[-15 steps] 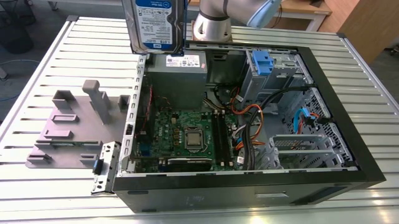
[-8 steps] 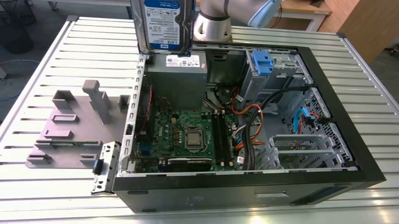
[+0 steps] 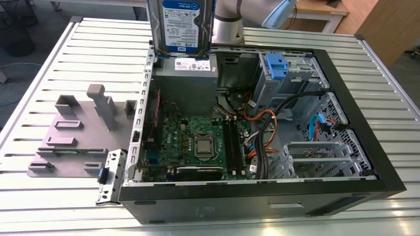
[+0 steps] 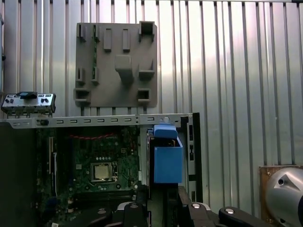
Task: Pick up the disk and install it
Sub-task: 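Pick up the disk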
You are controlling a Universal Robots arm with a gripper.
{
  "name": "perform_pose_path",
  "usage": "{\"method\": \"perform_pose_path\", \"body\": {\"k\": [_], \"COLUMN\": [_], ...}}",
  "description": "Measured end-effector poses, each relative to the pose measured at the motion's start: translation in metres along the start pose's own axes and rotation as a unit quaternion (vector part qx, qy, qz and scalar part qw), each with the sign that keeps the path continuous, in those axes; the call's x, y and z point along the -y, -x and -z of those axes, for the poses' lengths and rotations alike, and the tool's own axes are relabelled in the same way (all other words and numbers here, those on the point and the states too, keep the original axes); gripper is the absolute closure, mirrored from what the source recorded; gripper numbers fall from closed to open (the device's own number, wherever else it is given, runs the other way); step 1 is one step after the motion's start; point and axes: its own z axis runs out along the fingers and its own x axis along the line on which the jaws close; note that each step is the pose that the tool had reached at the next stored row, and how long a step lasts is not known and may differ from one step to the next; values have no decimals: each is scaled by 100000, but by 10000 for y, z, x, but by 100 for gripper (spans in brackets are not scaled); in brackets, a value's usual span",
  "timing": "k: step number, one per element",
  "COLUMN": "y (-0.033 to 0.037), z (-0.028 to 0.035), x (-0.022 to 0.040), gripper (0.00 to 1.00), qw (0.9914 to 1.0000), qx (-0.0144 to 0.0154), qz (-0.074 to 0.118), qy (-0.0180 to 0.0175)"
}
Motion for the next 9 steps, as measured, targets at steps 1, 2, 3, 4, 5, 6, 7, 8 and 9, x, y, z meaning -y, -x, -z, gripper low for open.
{"method": "perform_pose_path", "body": {"k": [1, 2, 3, 4, 5, 6, 7, 8, 9], "y": [1, 2, 3, 4, 5, 5, 6, 7, 8], "z": [1, 2, 3, 3, 4, 5, 6, 6, 8], "x": [20, 41, 62, 83, 103, 123, 144, 165, 186], "gripper": [65, 65, 65, 65, 65, 65, 65, 65, 65], "qw": [100000, 100000, 100000, 100000, 100000, 100000, 100000, 100000, 100000], "qx": [-3, -2, -3, -3, -1, -2, -1, -2, -5], "qz": [-2, -5, -3, -1, -2, 0, -1, -3, -5], "qy": [1, 2, 1, 3, 2, 1, 0, 1, 3]}}
